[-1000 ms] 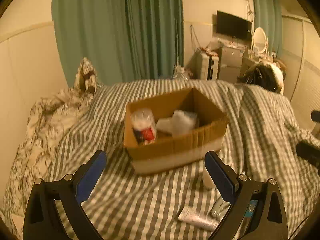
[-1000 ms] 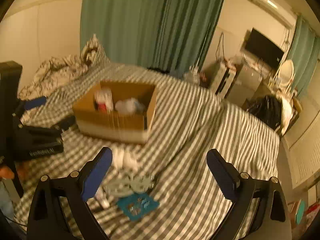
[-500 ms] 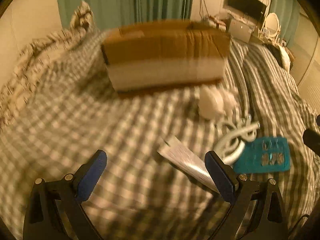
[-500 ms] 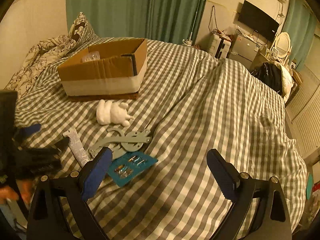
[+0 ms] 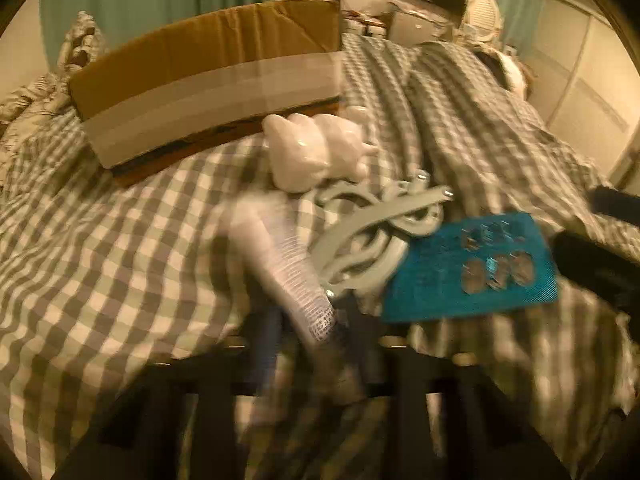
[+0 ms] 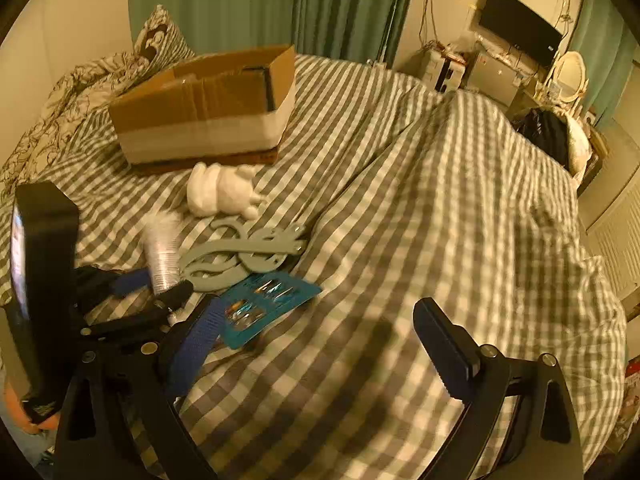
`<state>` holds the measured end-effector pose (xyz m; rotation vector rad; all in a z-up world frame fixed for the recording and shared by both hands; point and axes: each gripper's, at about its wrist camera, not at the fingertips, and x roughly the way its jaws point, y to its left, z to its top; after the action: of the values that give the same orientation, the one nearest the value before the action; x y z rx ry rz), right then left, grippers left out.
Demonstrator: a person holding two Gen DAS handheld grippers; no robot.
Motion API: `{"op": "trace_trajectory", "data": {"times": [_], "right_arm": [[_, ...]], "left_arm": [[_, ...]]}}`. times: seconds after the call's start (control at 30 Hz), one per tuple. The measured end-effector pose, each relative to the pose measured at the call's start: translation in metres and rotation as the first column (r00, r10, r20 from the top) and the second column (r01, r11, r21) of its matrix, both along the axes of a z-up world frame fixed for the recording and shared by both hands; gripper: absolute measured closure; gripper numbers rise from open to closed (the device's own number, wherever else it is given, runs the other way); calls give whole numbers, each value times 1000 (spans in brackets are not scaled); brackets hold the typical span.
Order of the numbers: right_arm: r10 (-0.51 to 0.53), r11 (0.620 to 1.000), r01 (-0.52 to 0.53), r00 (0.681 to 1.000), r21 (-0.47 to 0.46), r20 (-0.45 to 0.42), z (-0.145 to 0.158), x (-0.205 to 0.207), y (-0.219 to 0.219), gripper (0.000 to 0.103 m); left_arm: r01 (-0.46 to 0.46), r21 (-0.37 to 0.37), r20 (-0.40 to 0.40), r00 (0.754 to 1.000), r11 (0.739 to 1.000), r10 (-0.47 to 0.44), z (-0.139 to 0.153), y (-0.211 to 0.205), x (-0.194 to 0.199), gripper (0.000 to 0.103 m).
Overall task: Organize objects
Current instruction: 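Grasp white tube with left tool while right grasps teal blister card, then lower tube and blister card into the box and open both tools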
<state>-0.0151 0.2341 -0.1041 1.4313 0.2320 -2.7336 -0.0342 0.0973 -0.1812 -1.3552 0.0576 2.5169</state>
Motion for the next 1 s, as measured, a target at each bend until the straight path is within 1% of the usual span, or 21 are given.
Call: {"op": "trace_trajectory", "data": {"times": [0.1,0.17,0.3,0.33,0.37,0.4,0.43,0.5,0.53,0.6,0.67,0.8,0.83,1.0], "right_arm": [[23,1000,-22,999,-16,31,-10,-3,-9,7],[39,999,-38,998,-7,51,-18,-6,-18,7],[47,999,-47,995,0,82,-29,-15,-29,8],[47,999,-48,995,3,84,-30,-16,-31,11],[50,999,-50,995,-2,85,-31,-18,-33,18],[56,998,-55,994,-11,92,-32,-19,-36,22],[61,998,-60,993,-18,99,-33,-21,-38,30],[56,998,-56,993,-2,101,-35,-23,-41,41],[53,999,-54,994,6,100,-35,-23,-42,51],[45,999,-46,995,11,85,-32,-23,-43,60],[37,999,-37,997,1,64,-27,-20,-41,72],[43,999,-42,999,-18,26,-11,-14,-40,81],[49,999,-49,999,-15,16,-7,-12,-42,88],[78,997,-77,995,22,-60,25,2,-53,93]], "left_arm": [[12,-6,-6,1000,1000,-12,4,-6,3,85],[0,11,4,1000,1000,0,7,-14,4,86],[-21,12,-29,999,1000,22,23,-30,5,86],[-32,19,-39,999,999,33,29,-36,6,86],[-38,21,-44,998,999,38,32,-40,5,86],[-44,21,-48,998,999,45,34,-42,4,86],[-52,18,-53,997,998,53,36,-47,4,86],[-63,16,-55,996,998,63,39,-53,3,86],[-71,22,-55,996,997,72,40,-60,4,86],[-76,21,-51,996,997,77,40,-64,4,86],[-83,21,-52,995,996,84,40,-67,4,86],[-86,31,-65,994,996,88,46,-72,8,86],[-88,35,-71,993,995,91,48,-74,11,86],[-100,57,-106,989,993,105,64,-84,15,86]]}}
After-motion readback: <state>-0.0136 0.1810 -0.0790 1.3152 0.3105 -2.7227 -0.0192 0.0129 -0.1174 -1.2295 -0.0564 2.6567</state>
